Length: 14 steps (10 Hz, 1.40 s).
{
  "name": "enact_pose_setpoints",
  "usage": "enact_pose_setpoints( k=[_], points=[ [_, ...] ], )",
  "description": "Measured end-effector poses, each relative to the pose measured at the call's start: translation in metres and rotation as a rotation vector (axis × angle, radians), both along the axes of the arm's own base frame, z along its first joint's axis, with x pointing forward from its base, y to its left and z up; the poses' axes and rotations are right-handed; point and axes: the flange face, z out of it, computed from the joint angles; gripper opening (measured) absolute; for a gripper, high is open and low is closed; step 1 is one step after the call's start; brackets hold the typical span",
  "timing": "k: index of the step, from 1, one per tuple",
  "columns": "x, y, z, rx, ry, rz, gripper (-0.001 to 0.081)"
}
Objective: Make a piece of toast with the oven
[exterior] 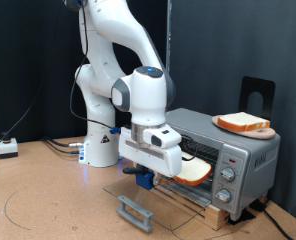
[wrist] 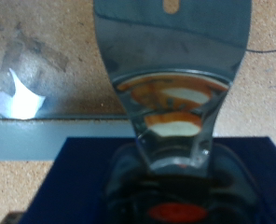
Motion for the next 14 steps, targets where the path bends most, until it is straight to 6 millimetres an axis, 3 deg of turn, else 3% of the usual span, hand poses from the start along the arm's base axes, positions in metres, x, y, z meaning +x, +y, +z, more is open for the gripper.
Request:
enact_pose_setpoints(
  k=[3, 6, 10, 14],
  points=[
    [0.002, -0.005, -0.002, 0.131, 0.042, 0.030, 0.0396],
    [0.009, -0.005, 0.041, 0.287, 0.066, 0.081, 0.0396],
    [0.009, 0.000, 0.079, 0.194, 0.085, 0.087, 0.0396],
    [0.007, -0.002, 0.089, 0.161, 0.090, 0.070, 0.0396]
  ],
)
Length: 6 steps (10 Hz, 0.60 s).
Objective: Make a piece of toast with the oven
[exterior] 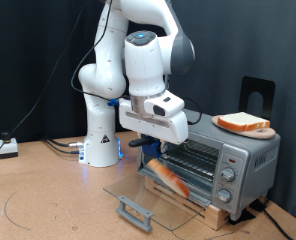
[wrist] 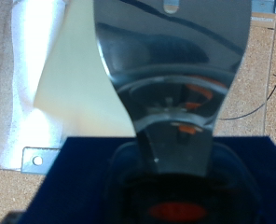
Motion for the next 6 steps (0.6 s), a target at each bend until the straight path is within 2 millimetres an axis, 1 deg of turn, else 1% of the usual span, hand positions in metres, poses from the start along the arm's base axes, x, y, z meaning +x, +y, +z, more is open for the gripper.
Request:
enact_pose_setpoints(
  k=[4, 5, 6],
  points=[
    [0.000, -0.001, 0.000, -0.003, 0.002, -0.017, 0.0396],
    [0.001, -0.004, 0.000, 0.000, -0.019, -0.030, 0.0396],
    [0.001, -0.011, -0.001, -0.016, -0.037, -0.042, 0.0396]
  ],
)
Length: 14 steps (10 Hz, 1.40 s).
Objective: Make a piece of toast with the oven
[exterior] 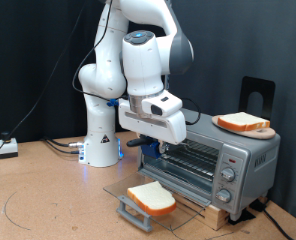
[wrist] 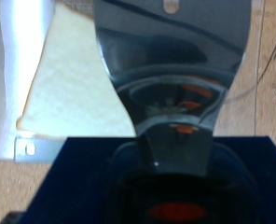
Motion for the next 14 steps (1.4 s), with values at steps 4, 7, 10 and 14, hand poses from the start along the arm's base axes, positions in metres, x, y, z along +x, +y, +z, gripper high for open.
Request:
enact_pose_setpoints(
  k=[4, 7, 10, 14],
  points=[
    [-0.007, -0.051, -0.016, -0.024, 0.052, -0.113, 0.0396],
    [-0.005, -0.060, -0.020, -0.003, 0.052, -0.116, 0.0396],
    [-0.001, -0.096, -0.035, -0.106, -0.013, -0.158, 0.0396],
    [0.009, -0.148, -0.056, -0.128, 0.022, -0.219, 0.0396]
  ],
)
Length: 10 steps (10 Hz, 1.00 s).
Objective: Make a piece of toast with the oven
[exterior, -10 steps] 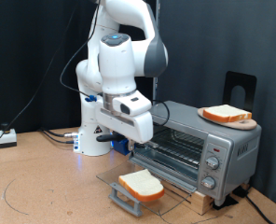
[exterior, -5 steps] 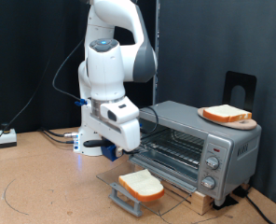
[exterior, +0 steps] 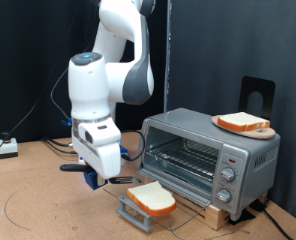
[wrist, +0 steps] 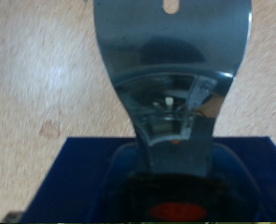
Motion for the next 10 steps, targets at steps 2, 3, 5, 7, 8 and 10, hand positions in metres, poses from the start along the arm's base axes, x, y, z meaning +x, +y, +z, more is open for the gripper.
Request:
enact_pose_setpoints(
  k=[2, 3, 5, 7, 8, 10],
  points=[
    [0.004, -0.023, -0.014, -0.028, 0.049, 0.092, 0.0396],
    [0.006, -0.035, -0.021, -0.041, 0.068, 0.142, 0.0396],
    [0.011, -0.052, -0.033, -0.054, 0.090, 0.226, 0.0396],
    [0.014, -0.054, -0.036, -0.052, 0.090, 0.243, 0.0396],
    [0.013, -0.053, -0.037, -0.050, 0.093, 0.240, 0.0396],
    [0.011, -0.045, -0.043, -0.055, 0.058, 0.225, 0.0396]
  ],
)
